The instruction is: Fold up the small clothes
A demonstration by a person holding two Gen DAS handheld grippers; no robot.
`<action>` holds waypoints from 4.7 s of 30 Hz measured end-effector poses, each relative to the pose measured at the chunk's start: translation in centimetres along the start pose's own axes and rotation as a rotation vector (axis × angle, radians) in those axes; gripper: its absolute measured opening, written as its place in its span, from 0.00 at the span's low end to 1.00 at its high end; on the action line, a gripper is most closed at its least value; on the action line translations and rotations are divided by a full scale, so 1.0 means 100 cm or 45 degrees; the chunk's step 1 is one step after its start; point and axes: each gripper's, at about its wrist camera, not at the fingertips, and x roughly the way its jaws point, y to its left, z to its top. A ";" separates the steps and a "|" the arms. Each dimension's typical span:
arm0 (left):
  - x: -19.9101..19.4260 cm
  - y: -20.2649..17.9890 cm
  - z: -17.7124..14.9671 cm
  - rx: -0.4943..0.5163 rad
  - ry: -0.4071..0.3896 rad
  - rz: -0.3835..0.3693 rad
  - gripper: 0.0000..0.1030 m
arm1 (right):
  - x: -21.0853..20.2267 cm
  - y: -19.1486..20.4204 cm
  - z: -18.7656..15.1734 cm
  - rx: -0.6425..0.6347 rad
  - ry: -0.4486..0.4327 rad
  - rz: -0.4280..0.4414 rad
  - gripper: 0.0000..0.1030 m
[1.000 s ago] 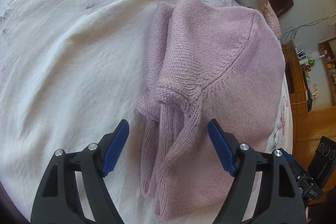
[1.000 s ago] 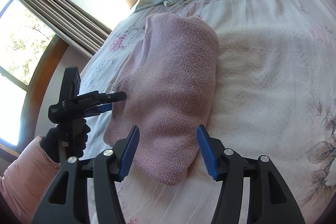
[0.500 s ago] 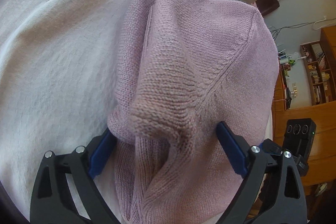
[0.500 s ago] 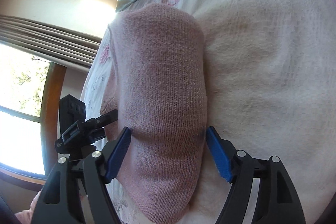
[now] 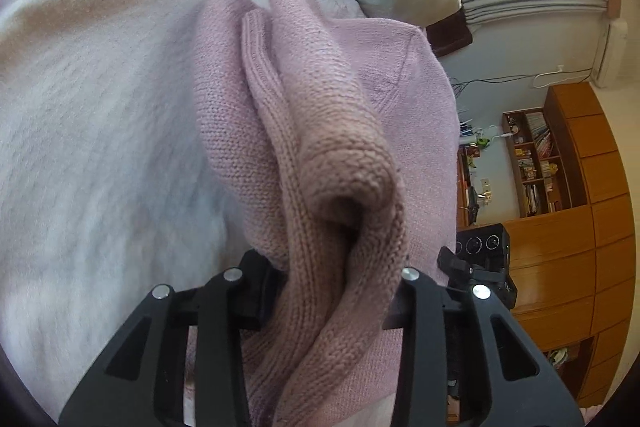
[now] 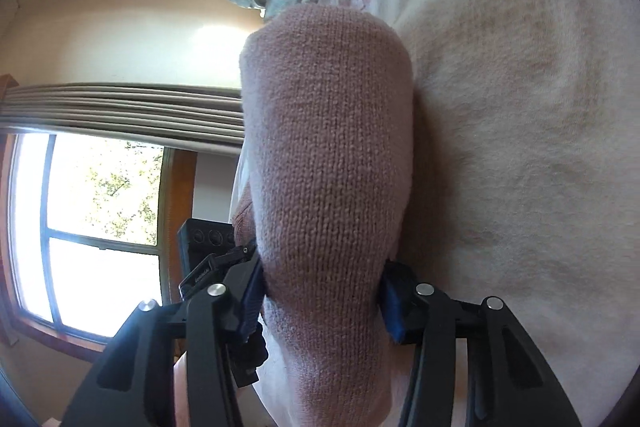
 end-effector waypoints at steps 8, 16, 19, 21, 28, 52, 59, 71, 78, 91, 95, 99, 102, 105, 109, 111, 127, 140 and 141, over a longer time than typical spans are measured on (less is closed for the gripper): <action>0.014 -0.084 -0.054 0.132 -0.017 -0.099 0.33 | -0.102 0.019 -0.024 -0.117 -0.086 0.016 0.43; 0.060 -0.162 -0.125 0.301 -0.002 -0.082 0.33 | -0.208 0.003 -0.062 -0.179 -0.206 -0.045 0.43; 0.077 -0.166 -0.157 0.337 0.013 -0.031 0.33 | -0.234 -0.021 -0.082 -0.148 -0.212 -0.081 0.43; 0.092 -0.153 -0.175 0.313 0.053 0.021 0.33 | -0.238 -0.041 -0.095 -0.108 -0.188 -0.137 0.43; 0.121 -0.088 -0.223 0.132 0.103 0.211 0.40 | -0.216 -0.118 -0.126 0.057 -0.092 -0.253 0.46; 0.071 -0.115 -0.280 0.121 0.007 0.700 0.52 | -0.235 -0.118 -0.197 0.104 0.053 -0.186 0.24; 0.074 -0.115 -0.289 0.165 0.021 0.782 0.57 | -0.232 -0.092 -0.195 -0.017 0.096 -0.388 0.22; 0.057 -0.123 -0.300 0.136 0.029 0.816 0.61 | -0.218 -0.069 -0.203 -0.029 0.082 -0.613 0.40; 0.030 -0.156 -0.316 0.235 0.038 0.904 0.73 | -0.230 -0.017 -0.227 -0.151 -0.007 -0.789 0.70; -0.008 -0.206 -0.347 0.331 0.033 0.987 0.80 | -0.250 0.028 -0.272 -0.229 -0.079 -0.954 0.79; -0.015 -0.218 -0.353 0.339 0.019 0.991 0.81 | -0.253 0.041 -0.280 -0.247 -0.104 -0.999 0.83; -0.024 -0.223 -0.360 0.348 0.014 1.001 0.81 | -0.257 0.056 -0.287 -0.258 -0.128 -1.049 0.88; -0.030 -0.229 -0.366 0.359 0.009 1.006 0.82 | -0.260 0.066 -0.292 -0.277 -0.140 -1.044 0.89; -0.036 -0.236 -0.372 0.378 0.003 1.008 0.82 | -0.261 0.082 -0.298 -0.317 -0.166 -1.107 0.94; -0.048 -0.247 -0.379 0.405 -0.018 1.012 0.83 | -0.266 0.106 -0.305 -0.387 -0.218 -1.143 0.96; -0.053 -0.252 -0.382 0.410 -0.019 1.028 0.84 | -0.270 0.114 -0.306 -0.387 -0.232 -1.158 0.96; -0.085 -0.298 -0.399 0.546 -0.109 1.096 0.86 | -0.287 0.158 -0.311 -0.445 -0.339 -1.413 0.96; -0.083 -0.303 -0.401 0.552 -0.138 1.113 0.86 | -0.287 0.156 -0.308 -0.427 -0.335 -1.438 0.96; -0.083 -0.304 -0.401 0.554 -0.138 1.113 0.86 | -0.286 0.156 -0.308 -0.432 -0.340 -1.455 0.96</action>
